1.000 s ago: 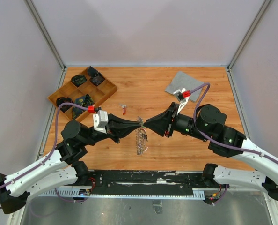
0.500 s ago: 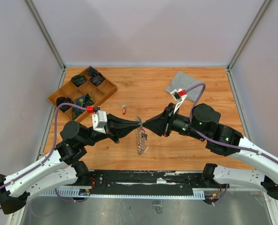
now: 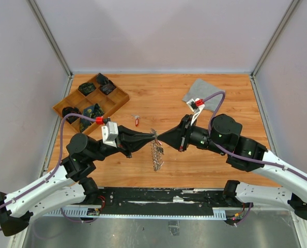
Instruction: Put the keys on the keyring
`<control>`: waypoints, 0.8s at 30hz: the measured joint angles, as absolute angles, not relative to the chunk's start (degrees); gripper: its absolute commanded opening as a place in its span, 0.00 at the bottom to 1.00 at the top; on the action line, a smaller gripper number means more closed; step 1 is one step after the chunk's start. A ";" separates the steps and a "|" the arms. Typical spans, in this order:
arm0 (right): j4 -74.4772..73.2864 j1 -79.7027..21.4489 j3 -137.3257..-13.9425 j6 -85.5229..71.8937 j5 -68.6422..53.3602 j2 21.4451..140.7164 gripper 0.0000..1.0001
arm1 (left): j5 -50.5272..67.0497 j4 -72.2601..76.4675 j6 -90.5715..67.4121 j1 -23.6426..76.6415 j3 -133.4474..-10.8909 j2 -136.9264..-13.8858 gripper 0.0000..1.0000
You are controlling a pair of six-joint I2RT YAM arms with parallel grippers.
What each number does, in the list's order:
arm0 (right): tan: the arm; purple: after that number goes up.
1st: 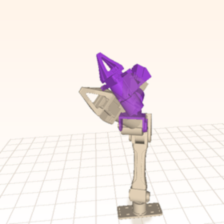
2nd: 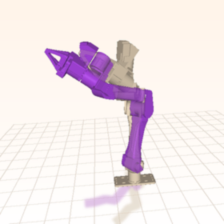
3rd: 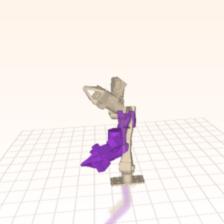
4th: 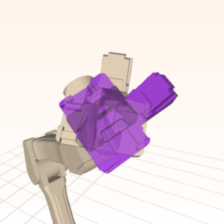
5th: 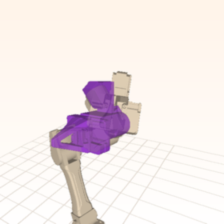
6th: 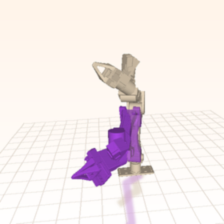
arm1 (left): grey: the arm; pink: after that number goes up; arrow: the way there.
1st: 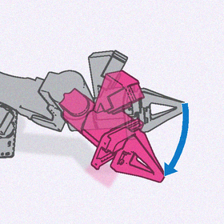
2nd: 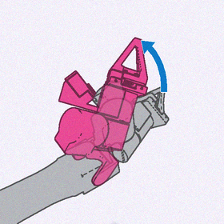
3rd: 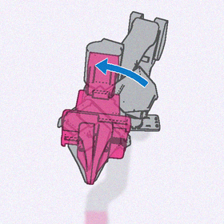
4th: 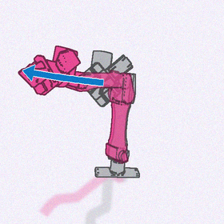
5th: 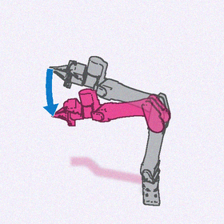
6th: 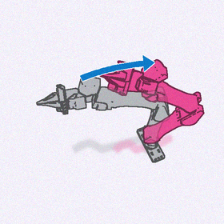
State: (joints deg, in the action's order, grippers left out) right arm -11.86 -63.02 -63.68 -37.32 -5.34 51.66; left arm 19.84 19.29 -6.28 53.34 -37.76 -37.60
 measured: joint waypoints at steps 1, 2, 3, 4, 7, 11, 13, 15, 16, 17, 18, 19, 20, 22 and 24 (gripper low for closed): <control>-11.88 -63.02 -63.68 -37.30 -5.30 51.64 0.01 | 19.79 19.29 -6.28 53.34 -37.76 -37.58 0.01; -11.88 -63.02 -63.68 -37.30 -5.26 51.57 0.01 | 19.75 19.29 -6.28 53.34 -37.76 -37.54 0.01; -11.92 -63.02 -63.68 -37.30 -5.08 51.48 0.01 | 19.66 19.29 -6.26 53.34 -37.76 -37.50 0.01; -12.01 -63.02 -63.68 -37.30 -4.82 51.37 0.01 | 19.57 19.29 -6.26 53.34 -37.76 -37.45 0.00; -12.34 -63.02 -63.68 -37.30 -4.43 51.16 0.01 | 19.55 19.29 -6.28 53.39 -37.76 -37.36 0.01; -12.78 -63.02 -63.68 -37.28 -4.40 51.33 0.01 | 19.55 19.25 -6.28 53.39 -37.76 -37.36 0.00; -13.26 -63.02 -63.68 -37.26 -4.45 51.66 0.01 | 19.55 19.25 -6.28 53.39 -37.76 -37.36 0.01; -13.61 -63.02 -63.68 -37.23 -4.47 52.14 0.01 | 19.53 19.20 -6.28 53.39 -37.76 -37.39 0.00; -13.72 -63.02 -63.68 -37.23 -4.51 52.49 0.01 | 19.55 19.18 -6.26 53.39 -37.76 -37.41 0.00; -13.82 -63.02 -63.68 -37.21 -4.51 52.73 0.01 | 19.53 19.09 -6.26 53.39 -37.76 -37.43 0.01; -13.91 -63.02 -63.68 -37.19 -4.60 52.88 0.02 | 19.46 19.00 -6.26 53.39 -37.74 -37.45 0.00; -13.98 -63.02 -63.70 -37.17 -4.73 53.08 0.03 | 19.33 18.92 -6.26 53.39 -37.74 -37.45 0.00; -14.04 -63.02 -63.70 -37.12 -4.80 53.23 0.05 | 19.27 18.74 -6.24 53.39 -37.74 -37.45 0.00; -14.20 -63.02 -63.70 -36.97 -5.02 53.54 0.09 | 19.16 18.63 -6.24 53.39 -37.74 -37.45 0.01; -14.41 -63.02 -63.70 -36.62 -5.41 53.84 0.13 | 19.20 18.74 -6.26 53.39 -37.74 -37.45 0.01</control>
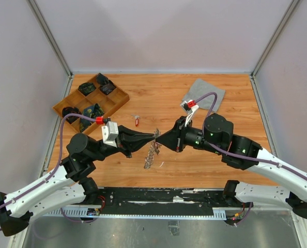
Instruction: Put the keys on the keyring
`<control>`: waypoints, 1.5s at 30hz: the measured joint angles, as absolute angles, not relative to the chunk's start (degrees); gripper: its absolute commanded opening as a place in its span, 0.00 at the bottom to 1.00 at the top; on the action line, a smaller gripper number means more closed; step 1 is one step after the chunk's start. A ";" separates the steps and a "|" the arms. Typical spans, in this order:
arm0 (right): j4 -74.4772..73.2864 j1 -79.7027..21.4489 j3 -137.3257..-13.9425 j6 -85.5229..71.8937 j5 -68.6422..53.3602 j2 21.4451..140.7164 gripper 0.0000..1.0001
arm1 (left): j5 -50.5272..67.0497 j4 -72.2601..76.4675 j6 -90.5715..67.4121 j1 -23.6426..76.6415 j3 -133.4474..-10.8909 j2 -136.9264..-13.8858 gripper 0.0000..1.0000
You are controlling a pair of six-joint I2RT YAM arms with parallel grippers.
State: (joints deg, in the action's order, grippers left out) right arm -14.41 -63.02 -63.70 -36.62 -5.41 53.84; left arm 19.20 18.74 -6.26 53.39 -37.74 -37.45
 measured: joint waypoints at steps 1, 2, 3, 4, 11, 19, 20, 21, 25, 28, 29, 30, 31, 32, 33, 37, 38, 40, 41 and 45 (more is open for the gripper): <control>-14.46 -63.02 -63.70 -36.32 -5.56 53.98 0.14 | 19.25 18.76 -6.28 53.39 -37.74 -37.45 0.01; -14.57 -63.02 -63.70 -35.94 -5.56 54.02 0.15 | 19.25 18.83 -6.26 53.39 -37.74 -37.45 0.01; -14.79 -63.02 -63.70 -35.48 -5.56 54.00 0.16 | 19.25 18.98 -6.28 53.39 -37.74 -37.45 0.00; -14.79 -63.02 -63.70 -34.96 -5.54 53.89 0.17 | 19.27 19.14 -6.26 53.39 -37.74 -37.45 0.00; -12.78 -63.02 -62.78 -25.58 -5.34 49.30 0.24 | 19.57 19.66 -6.33 53.39 -37.74 -37.45 0.01; -8.64 -63.02 -62.28 -8.23 -10.63 46.78 0.24 | 21.58 21.32 -7.64 53.39 -37.74 -38.59 0.00; -8.58 -63.02 -62.28 -6.26 -11.97 47.00 0.24 | 21.87 21.71 -7.94 53.39 -37.74 -38.63 0.00; -8.54 -63.02 -62.28 -4.80 -13.26 47.27 0.25 | 22.24 22.17 -8.16 53.39 -37.74 -38.72 0.01; -8.88 -63.02 -62.28 -0.56 -17.58 48.95 0.27 | 23.81 24.14 -9.34 53.39 -37.74 -38.85 0.00; -9.26 -63.02 -62.28 1.15 -19.64 49.30 0.27 | 25.10 26.15 -10.17 53.39 -37.74 -38.83 0.01; -9.28 -63.02 -62.30 1.50 -20.21 49.28 0.27 | 25.56 26.72 -10.50 53.39 -37.74 -38.83 0.01; -9.28 -63.02 -62.37 1.80 -20.67 49.25 0.27 | 25.96 27.09 -10.66 53.39 -37.74 -38.85 0.01; -9.28 -63.02 -62.39 1.93 -21.08 49.19 0.27 | 26.48 27.64 -10.87 53.39 -37.71 -38.85 0.00; -9.28 -63.02 -62.39 2.04 -21.54 49.08 0.27 | 26.83 28.03 -11.03 53.39 -37.69 -38.85 0.01; -9.26 -63.02 -62.41 2.11 -21.78 49.01 0.27 | 27.07 28.29 -11.07 53.39 -37.69 -38.85 0.01; -9.23 -63.02 -62.41 2.22 -23.14 48.97 0.27 | 27.97 29.12 -11.49 53.39 -37.69 -38.85 0.01; -9.21 -63.02 -62.41 2.22 -23.44 48.97 0.27 | 28.21 29.28 -11.68 53.39 -37.69 -38.87 0.00; -8.95 -63.02 -62.41 2.22 -24.01 48.99 0.27 | 28.51 29.61 -11.86 53.39 -37.69 -38.96 0.01; -8.82 -63.02 -62.41 2.22 -24.18 49.04 0.27 | 28.69 29.76 -11.90 53.39 -37.69 -39.03 0.01; -8.78 -63.02 -62.41 2.20 -24.77 49.21 0.27 | 29.26 29.98 -11.97 53.39 -37.69 -39.46 0.01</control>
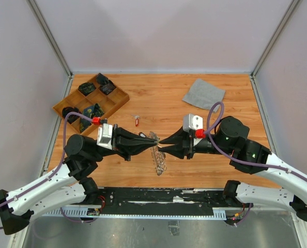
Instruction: Put the keys on the keyring
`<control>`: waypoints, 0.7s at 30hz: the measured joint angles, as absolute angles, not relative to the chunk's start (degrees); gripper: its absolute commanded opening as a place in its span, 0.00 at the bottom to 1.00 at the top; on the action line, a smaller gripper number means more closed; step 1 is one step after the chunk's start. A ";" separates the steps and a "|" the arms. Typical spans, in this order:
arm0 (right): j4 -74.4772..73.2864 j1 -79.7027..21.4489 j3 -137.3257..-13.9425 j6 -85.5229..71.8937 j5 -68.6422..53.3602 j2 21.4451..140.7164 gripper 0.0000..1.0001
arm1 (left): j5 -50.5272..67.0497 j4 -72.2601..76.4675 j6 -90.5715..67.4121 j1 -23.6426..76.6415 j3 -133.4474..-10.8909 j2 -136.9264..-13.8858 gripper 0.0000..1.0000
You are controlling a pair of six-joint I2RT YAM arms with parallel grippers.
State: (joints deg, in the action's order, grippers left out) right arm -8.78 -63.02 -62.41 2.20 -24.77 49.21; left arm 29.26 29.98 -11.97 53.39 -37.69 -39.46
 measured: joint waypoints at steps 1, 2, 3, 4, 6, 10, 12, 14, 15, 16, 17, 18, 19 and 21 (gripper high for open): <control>-8.78 -63.02 -62.41 2.20 -24.97 49.28 0.27 | 29.36 30.00 -12.03 53.39 -37.69 -39.59 0.01; -8.78 -63.02 -62.41 2.20 -25.08 49.32 0.27 | 29.47 30.02 -12.08 53.39 -37.69 -39.68 0.01; -8.75 -63.02 -62.41 2.20 -25.15 49.39 0.27 | 29.58 30.02 -12.08 53.39 -37.69 -39.79 0.01; -8.73 -63.02 -62.41 2.20 -25.23 49.43 0.27 | 29.71 30.09 -12.10 53.39 -37.69 -39.90 0.01; -8.67 -63.02 -62.41 2.20 -25.43 49.45 0.27 | 29.91 30.35 -12.12 53.39 -37.69 -40.10 0.01; -8.40 -63.02 -62.41 2.20 -25.50 49.45 0.25 | 30.46 31.05 -12.32 53.39 -37.69 -40.51 0.01; -8.36 -63.02 -62.41 2.20 -25.52 49.45 0.24 | 30.74 31.31 -12.36 53.39 -37.69 -40.69 0.00; -8.34 -63.02 -62.41 2.20 -25.52 49.45 0.23 | 30.92 31.48 -12.38 53.39 -37.69 -40.84 0.00; -8.34 -63.02 -62.41 2.20 -25.52 49.45 0.22 | 31.00 31.55 -12.47 53.39 -37.69 -40.88 0.01; -8.34 -63.02 -62.41 2.20 -25.54 49.45 0.22 | 31.05 31.64 -12.51 53.39 -37.69 -40.93 0.00; -8.36 -63.02 -62.41 2.22 -25.56 49.45 0.21 | 31.14 31.70 -12.53 53.39 -37.69 -40.97 0.01; -8.36 -63.02 -62.41 2.20 -25.56 49.45 0.20 | 31.20 31.75 -12.53 53.39 -37.69 -41.01 0.01; -8.36 -63.02 -62.41 2.22 -25.56 49.45 0.18 | 31.24 31.79 -12.53 53.39 -37.69 -41.06 0.01; -8.34 -63.02 -62.41 2.22 -25.58 49.45 0.16 | 31.40 31.97 -12.56 53.39 -37.69 -41.19 0.01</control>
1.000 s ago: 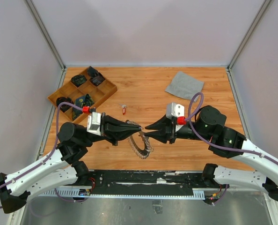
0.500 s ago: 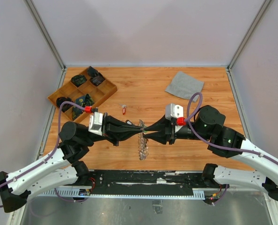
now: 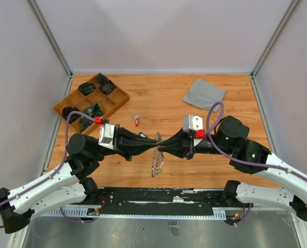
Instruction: Put the keys on the keyring
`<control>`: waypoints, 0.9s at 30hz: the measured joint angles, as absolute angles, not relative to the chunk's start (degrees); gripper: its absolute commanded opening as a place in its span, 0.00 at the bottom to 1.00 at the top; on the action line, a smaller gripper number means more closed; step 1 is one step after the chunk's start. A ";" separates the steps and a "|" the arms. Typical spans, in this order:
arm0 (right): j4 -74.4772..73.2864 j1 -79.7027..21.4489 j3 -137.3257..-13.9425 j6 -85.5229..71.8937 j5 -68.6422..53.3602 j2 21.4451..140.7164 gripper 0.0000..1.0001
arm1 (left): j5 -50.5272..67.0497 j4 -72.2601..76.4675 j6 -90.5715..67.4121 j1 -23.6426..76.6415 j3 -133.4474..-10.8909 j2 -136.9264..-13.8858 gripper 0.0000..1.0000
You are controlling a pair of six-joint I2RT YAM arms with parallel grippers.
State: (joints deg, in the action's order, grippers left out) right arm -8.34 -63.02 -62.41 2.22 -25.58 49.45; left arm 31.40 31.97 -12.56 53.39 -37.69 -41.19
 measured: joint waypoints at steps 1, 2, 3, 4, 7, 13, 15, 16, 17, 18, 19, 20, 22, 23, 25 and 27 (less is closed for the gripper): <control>-8.36 -63.02 -62.41 2.22 -25.61 49.45 0.15 | 31.46 32.08 -12.56 53.39 -37.69 -41.25 0.01; -8.36 -63.02 -62.41 2.22 -25.61 49.45 0.14 | 31.64 32.14 -12.56 53.39 -37.69 -41.28 0.01; -8.36 -63.02 -62.41 2.22 -25.63 49.45 0.13 | 31.68 32.18 -12.56 53.39 -37.69 -41.28 0.01; -8.36 -63.02 -62.41 2.22 -25.69 49.45 0.13 | 31.81 32.27 -12.56 53.39 -37.69 -41.32 0.01; -8.40 -63.02 -62.41 2.24 -25.76 49.43 0.09 | 32.23 32.69 -12.58 53.39 -37.69 -41.58 0.01; -9.21 -63.02 -62.52 2.44 -25.98 49.28 0.12 | 33.19 33.34 -12.78 53.39 -37.69 -42.15 0.01; -9.54 -63.02 -62.61 2.72 -25.96 49.28 0.18 | 33.34 33.34 -12.80 53.39 -37.69 -42.24 0.01; -9.74 -63.02 -62.74 2.81 -25.93 49.28 0.19 | 33.34 33.34 -12.82 53.39 -37.69 -42.28 0.01; -9.80 -63.02 -62.83 2.98 -25.93 49.28 0.19 | 33.36 33.36 -12.86 53.39 -37.69 -42.35 0.01; -9.80 -63.02 -62.87 3.11 -25.91 49.28 0.19 | 33.39 33.34 -12.93 53.39 -37.69 -42.41 0.01; -9.80 -63.02 -62.89 3.16 -25.91 49.28 0.19 | 33.47 33.34 -12.97 53.39 -37.69 -42.57 0.00; -9.76 -63.02 -62.98 3.22 -25.91 49.25 0.19 | 33.52 33.32 -12.99 53.39 -37.69 -42.68 0.00; -9.74 -63.02 -63.09 3.29 -25.87 49.06 0.18 | 33.69 33.28 -13.08 53.39 -37.69 -42.94 0.00; -9.78 -63.02 -63.09 3.31 -25.78 48.90 0.17 | 33.78 33.28 -13.15 53.39 -37.69 -43.00 0.01; -9.82 -63.02 -63.09 3.33 -25.47 48.58 0.16 | 33.82 33.30 -13.19 53.39 -37.69 -43.03 0.00; -9.82 -63.02 -63.09 3.38 -25.43 48.34 0.15 | 33.98 33.30 -13.21 53.39 -37.69 -43.03 0.00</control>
